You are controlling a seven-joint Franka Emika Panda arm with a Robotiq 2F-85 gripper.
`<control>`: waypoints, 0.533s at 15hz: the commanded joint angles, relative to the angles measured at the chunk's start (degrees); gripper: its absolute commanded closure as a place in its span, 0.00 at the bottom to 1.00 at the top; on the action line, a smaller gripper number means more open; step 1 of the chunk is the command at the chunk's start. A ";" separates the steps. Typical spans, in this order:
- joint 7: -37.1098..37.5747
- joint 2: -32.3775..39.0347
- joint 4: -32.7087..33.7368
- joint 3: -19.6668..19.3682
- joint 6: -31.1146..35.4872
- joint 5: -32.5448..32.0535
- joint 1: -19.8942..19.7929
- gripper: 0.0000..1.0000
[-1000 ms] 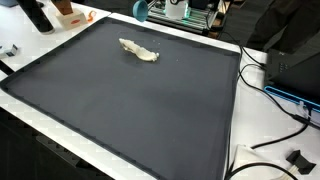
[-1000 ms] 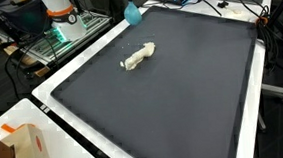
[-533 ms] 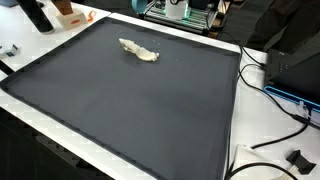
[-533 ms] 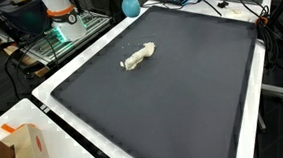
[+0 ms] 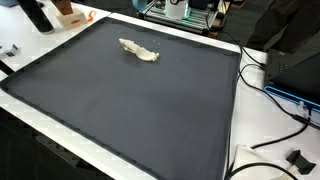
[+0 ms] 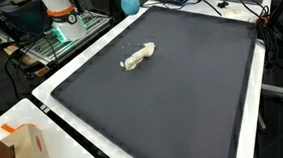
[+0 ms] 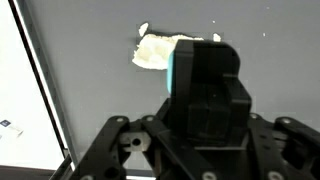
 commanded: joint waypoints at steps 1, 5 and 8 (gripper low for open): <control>0.31 0.11 0.12 -0.93 -0.18 -0.39 1.01 0.50; 2.80 0.45 0.51 -0.08 -1.18 -1.96 0.29 0.75; 14.12 1.14 1.63 3.43 -3.26 -8.06 -1.43 0.75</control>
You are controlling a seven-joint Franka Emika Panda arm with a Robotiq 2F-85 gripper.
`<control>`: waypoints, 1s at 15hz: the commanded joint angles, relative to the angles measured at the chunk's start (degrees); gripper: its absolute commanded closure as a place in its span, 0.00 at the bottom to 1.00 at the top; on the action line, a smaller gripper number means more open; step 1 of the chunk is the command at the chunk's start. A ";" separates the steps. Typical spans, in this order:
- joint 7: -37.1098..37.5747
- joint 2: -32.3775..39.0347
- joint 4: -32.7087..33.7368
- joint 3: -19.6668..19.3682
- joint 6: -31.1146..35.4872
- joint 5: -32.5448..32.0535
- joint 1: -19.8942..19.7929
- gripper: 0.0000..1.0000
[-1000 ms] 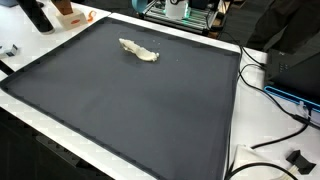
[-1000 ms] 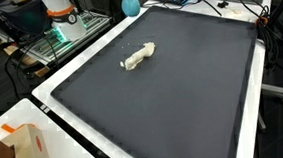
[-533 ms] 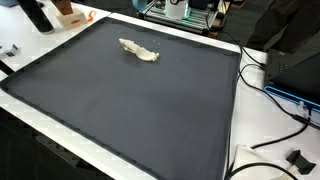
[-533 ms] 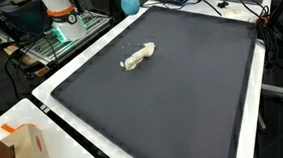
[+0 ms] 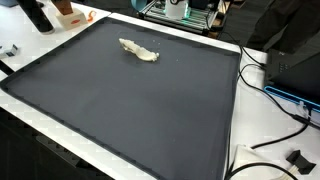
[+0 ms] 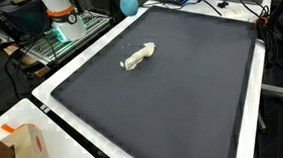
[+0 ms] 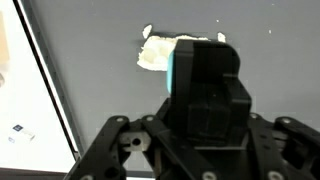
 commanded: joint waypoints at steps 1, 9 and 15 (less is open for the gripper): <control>13.38 1.15 1.65 3.90 -2.83 -8.16 -1.55 0.75; 40.42 8.91 6.76 10.11 -16.64 -26.24 -0.30 0.75; 56.44 19.82 13.19 9.40 -32.97 -35.84 4.90 0.75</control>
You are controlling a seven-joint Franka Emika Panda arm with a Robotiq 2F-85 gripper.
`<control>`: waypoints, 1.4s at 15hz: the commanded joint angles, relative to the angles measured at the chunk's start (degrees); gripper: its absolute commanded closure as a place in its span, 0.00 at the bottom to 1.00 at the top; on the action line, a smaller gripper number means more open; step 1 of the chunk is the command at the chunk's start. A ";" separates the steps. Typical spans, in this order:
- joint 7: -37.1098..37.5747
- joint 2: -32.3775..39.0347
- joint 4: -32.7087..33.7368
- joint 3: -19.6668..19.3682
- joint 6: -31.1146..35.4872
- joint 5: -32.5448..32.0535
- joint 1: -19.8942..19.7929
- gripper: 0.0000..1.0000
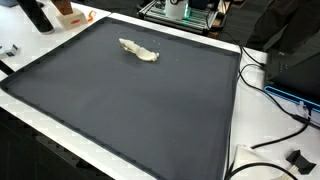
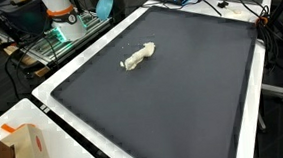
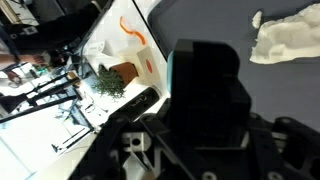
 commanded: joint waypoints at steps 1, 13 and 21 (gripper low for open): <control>8.60 8.25 5.38 -1.22 -10.84 -5.18 3.87 0.75; 10.97 22.20 12.86 -6.82 -16.19 -8.69 10.44 0.75; 8.94 26.73 15.40 -7.59 -15.79 -9.93 12.49 0.75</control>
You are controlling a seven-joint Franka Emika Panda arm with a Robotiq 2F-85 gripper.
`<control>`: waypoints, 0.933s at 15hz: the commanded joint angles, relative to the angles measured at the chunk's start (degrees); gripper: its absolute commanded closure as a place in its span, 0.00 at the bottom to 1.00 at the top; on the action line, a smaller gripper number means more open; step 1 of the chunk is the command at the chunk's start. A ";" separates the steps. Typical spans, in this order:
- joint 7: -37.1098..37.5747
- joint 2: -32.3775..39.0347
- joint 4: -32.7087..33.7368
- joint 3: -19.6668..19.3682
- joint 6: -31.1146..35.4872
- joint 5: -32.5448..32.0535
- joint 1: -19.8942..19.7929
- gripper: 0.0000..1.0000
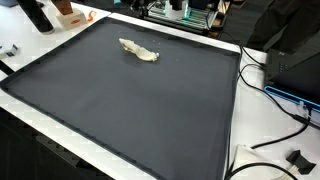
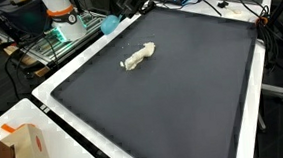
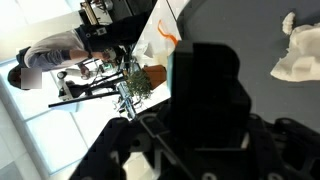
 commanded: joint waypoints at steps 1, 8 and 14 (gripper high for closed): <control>-2.13 2.46 1.70 -1.01 -0.10 -2.03 1.88 0.75; -6.11 4.36 2.11 -0.61 1.66 -5.57 3.75 0.75; -10.04 3.97 0.93 0.04 5.41 -8.97 4.99 0.75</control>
